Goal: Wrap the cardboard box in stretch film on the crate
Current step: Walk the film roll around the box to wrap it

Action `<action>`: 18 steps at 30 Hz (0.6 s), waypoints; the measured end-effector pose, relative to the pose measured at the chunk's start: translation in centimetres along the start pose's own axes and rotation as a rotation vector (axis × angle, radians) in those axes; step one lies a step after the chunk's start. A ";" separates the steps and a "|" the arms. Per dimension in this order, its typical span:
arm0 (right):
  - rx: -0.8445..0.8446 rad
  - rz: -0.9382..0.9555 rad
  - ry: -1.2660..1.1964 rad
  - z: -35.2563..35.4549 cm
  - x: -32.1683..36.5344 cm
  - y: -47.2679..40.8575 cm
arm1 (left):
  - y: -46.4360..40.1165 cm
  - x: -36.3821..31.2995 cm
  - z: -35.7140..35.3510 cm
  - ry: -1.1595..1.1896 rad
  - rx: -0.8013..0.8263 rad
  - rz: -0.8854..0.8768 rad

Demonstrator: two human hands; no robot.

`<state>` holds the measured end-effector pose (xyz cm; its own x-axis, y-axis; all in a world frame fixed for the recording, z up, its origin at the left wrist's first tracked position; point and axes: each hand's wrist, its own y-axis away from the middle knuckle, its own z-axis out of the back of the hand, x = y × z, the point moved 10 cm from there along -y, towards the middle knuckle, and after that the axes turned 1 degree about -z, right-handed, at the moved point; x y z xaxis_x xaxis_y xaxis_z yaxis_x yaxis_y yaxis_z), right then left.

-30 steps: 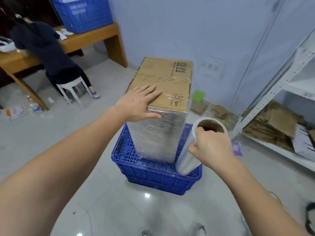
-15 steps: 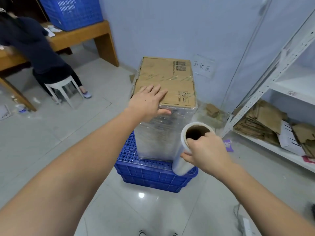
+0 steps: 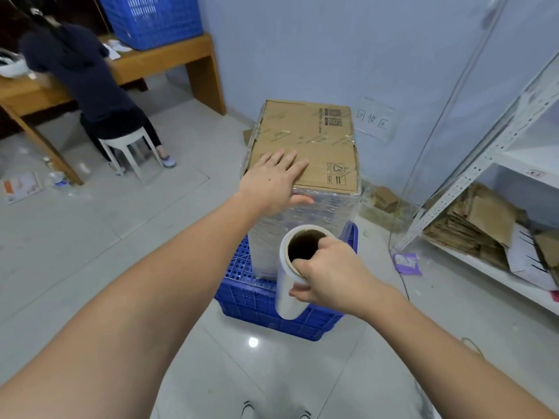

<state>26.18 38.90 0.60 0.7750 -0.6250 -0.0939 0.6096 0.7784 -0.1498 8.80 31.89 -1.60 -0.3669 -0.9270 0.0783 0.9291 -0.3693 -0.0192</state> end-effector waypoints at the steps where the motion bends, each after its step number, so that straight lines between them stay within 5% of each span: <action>1: 0.008 0.000 -0.006 0.0 0.0 0.0 | 0.0 0.1 0.0 0.000 0.002 0.002; 18: 0.181 -0.387 -0.083 0.1 1.0 -0.1 | -0.5 1.8 0.7 0.210 0.119 -0.109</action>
<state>26.90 38.18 0.67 0.4894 -0.8719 0.0164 0.8717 0.4897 0.0171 7.73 30.48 -0.73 -0.4555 -0.8799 -0.1350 0.8778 -0.4692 0.0965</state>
